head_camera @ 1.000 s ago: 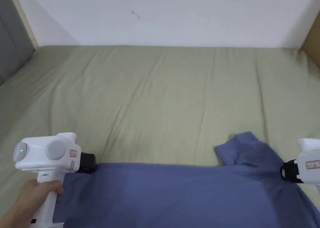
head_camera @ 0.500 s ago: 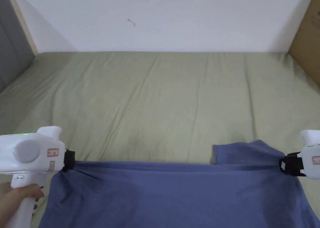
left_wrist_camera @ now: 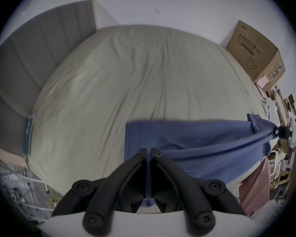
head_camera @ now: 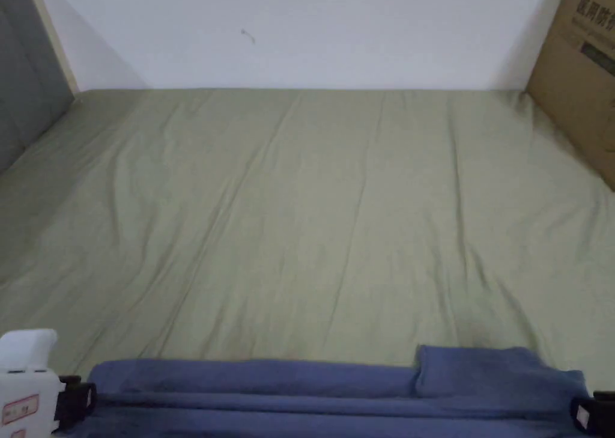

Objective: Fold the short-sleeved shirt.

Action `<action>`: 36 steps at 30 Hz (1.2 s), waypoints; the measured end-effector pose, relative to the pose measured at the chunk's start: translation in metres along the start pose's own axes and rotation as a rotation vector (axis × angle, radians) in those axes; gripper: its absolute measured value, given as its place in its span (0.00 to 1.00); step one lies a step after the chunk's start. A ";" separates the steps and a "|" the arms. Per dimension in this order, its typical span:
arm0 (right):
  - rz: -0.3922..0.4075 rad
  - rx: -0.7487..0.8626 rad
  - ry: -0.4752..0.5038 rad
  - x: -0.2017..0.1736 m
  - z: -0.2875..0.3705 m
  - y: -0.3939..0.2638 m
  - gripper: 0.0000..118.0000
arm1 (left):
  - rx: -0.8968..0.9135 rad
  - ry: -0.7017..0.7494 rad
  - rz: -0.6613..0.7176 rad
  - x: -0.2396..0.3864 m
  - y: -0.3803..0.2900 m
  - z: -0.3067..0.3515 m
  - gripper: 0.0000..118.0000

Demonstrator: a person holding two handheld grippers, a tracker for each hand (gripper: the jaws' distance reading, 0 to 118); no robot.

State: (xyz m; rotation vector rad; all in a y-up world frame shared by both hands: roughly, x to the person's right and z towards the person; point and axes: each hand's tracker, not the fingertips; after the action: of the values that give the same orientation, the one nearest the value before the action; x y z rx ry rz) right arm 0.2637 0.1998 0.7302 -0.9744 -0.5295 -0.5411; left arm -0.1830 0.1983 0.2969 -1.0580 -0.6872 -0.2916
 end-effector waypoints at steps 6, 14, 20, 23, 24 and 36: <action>-0.128 -0.045 0.003 0.014 -0.011 -0.062 0.02 | -0.042 -0.003 0.031 -0.002 -0.038 -0.009 0.03; 0.000 0.016 -0.115 -0.014 0.007 -0.048 0.70 | 0.068 0.016 0.098 -0.016 -0.031 0.016 0.83; 0.020 0.144 -0.095 -0.060 0.012 -0.022 0.21 | 0.103 -0.062 0.174 -0.017 -0.028 0.031 0.03; 0.058 0.185 -0.158 -0.095 -0.006 -0.022 0.00 | 0.077 -0.040 0.179 -0.016 -0.036 0.021 0.00; 0.098 0.153 -0.104 -0.105 -0.014 -0.021 0.00 | 0.070 -0.046 0.189 -0.019 -0.039 0.021 0.00; 0.203 0.090 -0.005 -0.175 -0.062 -0.016 0.00 | 0.056 -0.271 0.583 -0.081 -0.073 -0.004 0.98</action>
State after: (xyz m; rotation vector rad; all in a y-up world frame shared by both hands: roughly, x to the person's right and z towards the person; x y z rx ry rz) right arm 0.1334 0.1715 0.6000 -0.9312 -0.4500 -0.3299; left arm -0.2816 0.1515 0.2948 -1.2062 -0.5914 0.3774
